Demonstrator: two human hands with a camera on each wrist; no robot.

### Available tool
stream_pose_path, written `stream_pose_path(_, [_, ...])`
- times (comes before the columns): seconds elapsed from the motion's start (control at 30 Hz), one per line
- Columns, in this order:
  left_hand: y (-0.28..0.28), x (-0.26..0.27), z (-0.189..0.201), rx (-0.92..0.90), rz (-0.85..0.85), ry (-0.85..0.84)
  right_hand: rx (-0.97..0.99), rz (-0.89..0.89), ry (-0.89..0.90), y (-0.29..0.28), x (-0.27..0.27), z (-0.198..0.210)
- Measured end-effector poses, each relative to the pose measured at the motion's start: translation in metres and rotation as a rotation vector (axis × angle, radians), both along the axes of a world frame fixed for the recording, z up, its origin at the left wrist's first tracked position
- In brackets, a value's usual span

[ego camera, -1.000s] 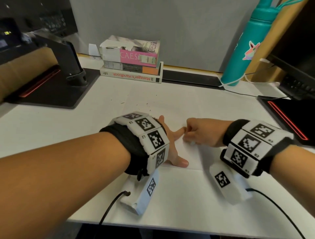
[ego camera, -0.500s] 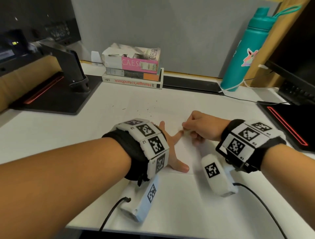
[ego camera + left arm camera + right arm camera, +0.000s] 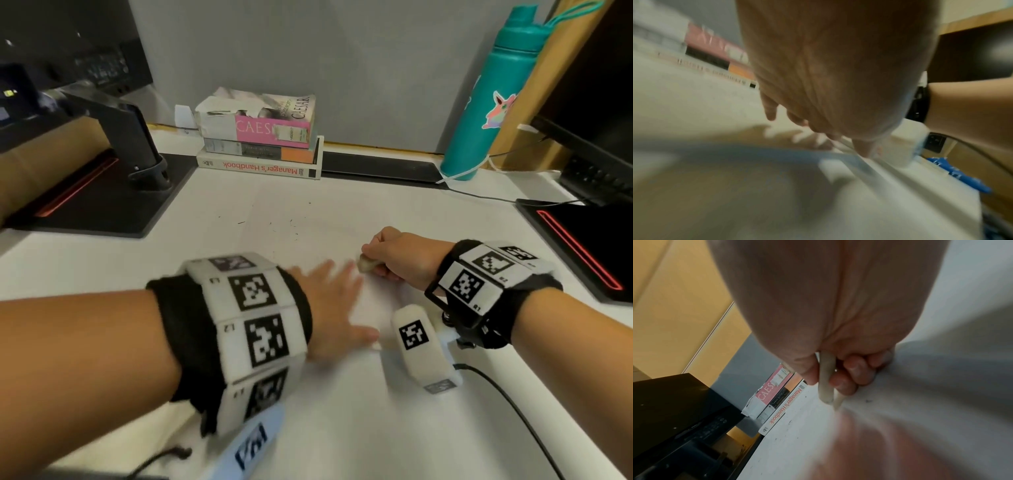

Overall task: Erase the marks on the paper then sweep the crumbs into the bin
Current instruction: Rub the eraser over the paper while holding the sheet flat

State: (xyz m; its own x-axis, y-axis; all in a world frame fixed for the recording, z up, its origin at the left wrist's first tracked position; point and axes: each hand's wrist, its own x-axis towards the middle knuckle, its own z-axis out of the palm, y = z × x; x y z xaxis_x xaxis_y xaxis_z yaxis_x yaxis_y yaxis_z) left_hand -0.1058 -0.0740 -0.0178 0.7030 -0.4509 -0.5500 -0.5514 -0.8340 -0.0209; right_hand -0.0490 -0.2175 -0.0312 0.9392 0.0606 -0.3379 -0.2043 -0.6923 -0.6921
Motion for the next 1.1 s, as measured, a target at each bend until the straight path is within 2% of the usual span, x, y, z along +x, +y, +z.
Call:
stream_pose_path(0.03, [-0.003, -0.009, -0.001, -0.031, -0.084, 0.082, 0.016, -0.003, -0.004, -0.001, 0.001, 0.0])
stream_pose_path(0.1, [-0.006, -0.012, -0.006, 0.0, -0.076, 0.144, 0.049, -0.033, -0.011, -0.002, 0.002, -0.001])
stream_pose_path(0.17, [-0.005, 0.003, -0.008, 0.056, 0.097, 0.023, 0.074, -0.084, -0.016, -0.004, 0.004, -0.004])
stream_pose_path(0.23, [-0.011, 0.007, -0.004, 0.074, 0.139, -0.098, 0.08, -0.129, -0.014, -0.005, 0.009, -0.006])
stream_pose_path(0.27, [-0.017, 0.004, -0.002, 0.031, 0.062, -0.099, 0.079, -0.146, -0.003, -0.006, 0.012, -0.006])
stream_pose_path(0.33, [-0.03, -0.009, -0.002, -0.02, -0.133, 0.02, 0.095, -0.17, 0.04, -0.009, 0.015, -0.005])
stream_pose_path(0.37, [-0.033, -0.012, -0.003, -0.012, -0.151, 0.058, 0.102, -0.176, 0.063, -0.011, 0.016, -0.004])
stream_pose_path(0.5, [-0.028, 0.013, -0.005, 0.01, 0.123, -0.102, 0.087, -0.17, 0.094, -0.01, 0.015, -0.003])
stream_pose_path(0.57, [-0.033, 0.011, -0.003, -0.014, 0.025, -0.105, 0.075, -0.168, 0.097, -0.009, 0.015, -0.002])
stream_pose_path(0.63, [-0.033, -0.002, -0.007, -0.016, -0.093, 0.035, 0.091, -0.173, 0.114, -0.01, 0.016, -0.002])
stream_pose_path(0.7, [-0.024, 0.004, -0.014, -0.025, 0.042, 0.063, 0.08, -0.161, 0.127, -0.009, 0.016, -0.002])
stream_pose_path(0.77, [-0.009, 0.019, -0.017, 0.005, 0.28, -0.033, 0.037, -0.144, 0.116, -0.007, 0.016, -0.003])
stream_pose_path(0.8, [-0.003, 0.022, -0.016, 0.017, 0.334, -0.077, 0.018, -0.141, 0.108, -0.006, 0.016, -0.003])
stream_pose_path(0.83, [-0.001, 0.021, -0.014, 0.002, 0.295, -0.087, 0.0, -0.135, 0.101, -0.006, 0.016, -0.002])
stream_pose_path(0.93, [0.001, -0.003, -0.004, -0.043, 0.031, 0.094, -0.05, -0.087, 0.099, -0.006, 0.014, -0.002])
stream_pose_path(0.97, [0.003, -0.004, -0.006, -0.026, 0.025, 0.107, -0.059, -0.078, 0.097, -0.006, 0.013, -0.002])
stream_pose_path(1.07, [0.02, 0.025, -0.005, 0.049, 0.285, -0.116, -0.059, -0.062, 0.088, -0.008, 0.01, -0.002])
stream_pose_path(1.1, [0.025, 0.033, -0.001, 0.062, 0.313, -0.153, -0.056, -0.049, 0.086, -0.009, 0.009, -0.002])
